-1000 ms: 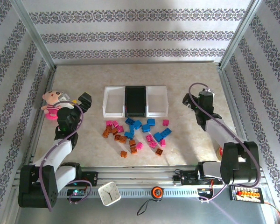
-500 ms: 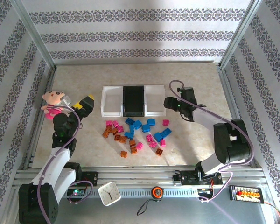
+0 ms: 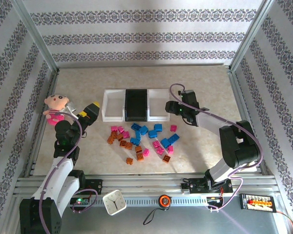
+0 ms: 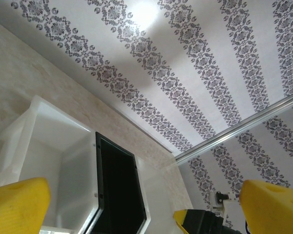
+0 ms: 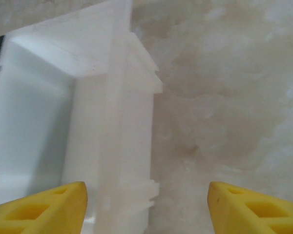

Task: Sort the legos into containers by color
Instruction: Move the container to the center of the table.

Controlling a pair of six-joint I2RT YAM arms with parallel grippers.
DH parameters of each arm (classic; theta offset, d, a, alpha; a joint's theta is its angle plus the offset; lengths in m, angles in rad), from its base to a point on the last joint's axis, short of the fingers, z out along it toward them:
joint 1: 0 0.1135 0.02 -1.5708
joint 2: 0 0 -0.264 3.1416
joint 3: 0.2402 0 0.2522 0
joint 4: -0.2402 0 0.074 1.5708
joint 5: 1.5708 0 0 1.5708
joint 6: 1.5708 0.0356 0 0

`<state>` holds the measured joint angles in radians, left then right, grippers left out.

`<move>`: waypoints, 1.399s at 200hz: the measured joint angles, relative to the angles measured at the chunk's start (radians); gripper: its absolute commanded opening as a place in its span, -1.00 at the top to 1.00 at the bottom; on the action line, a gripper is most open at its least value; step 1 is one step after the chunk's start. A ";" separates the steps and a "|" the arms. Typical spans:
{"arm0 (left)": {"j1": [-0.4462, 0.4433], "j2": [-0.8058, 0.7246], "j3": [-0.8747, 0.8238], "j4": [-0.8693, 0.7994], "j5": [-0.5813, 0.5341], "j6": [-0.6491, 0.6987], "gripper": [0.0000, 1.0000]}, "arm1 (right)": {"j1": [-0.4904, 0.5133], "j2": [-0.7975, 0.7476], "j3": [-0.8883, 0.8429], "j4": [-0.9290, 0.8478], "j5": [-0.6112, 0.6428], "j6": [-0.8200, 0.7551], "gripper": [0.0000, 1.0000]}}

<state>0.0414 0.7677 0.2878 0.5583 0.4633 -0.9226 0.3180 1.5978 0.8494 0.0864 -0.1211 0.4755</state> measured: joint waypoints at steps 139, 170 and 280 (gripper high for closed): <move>0.000 0.000 0.000 -0.051 0.069 -0.011 -0.99 | 0.032 0.142 0.089 -0.023 0.038 0.050 0.54; 0.000 0.000 0.000 -0.053 0.086 -0.011 -0.99 | 0.025 0.142 0.109 -0.069 0.073 0.009 0.75; 0.000 -0.035 0.000 -0.082 0.121 -0.022 -0.99 | -0.009 0.163 0.241 -0.291 0.166 -0.142 0.67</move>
<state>0.0414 0.7330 0.2878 0.4759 0.5838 -0.9447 0.3092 1.7607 1.0908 -0.2043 0.0444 0.3332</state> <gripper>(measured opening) 0.993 0.152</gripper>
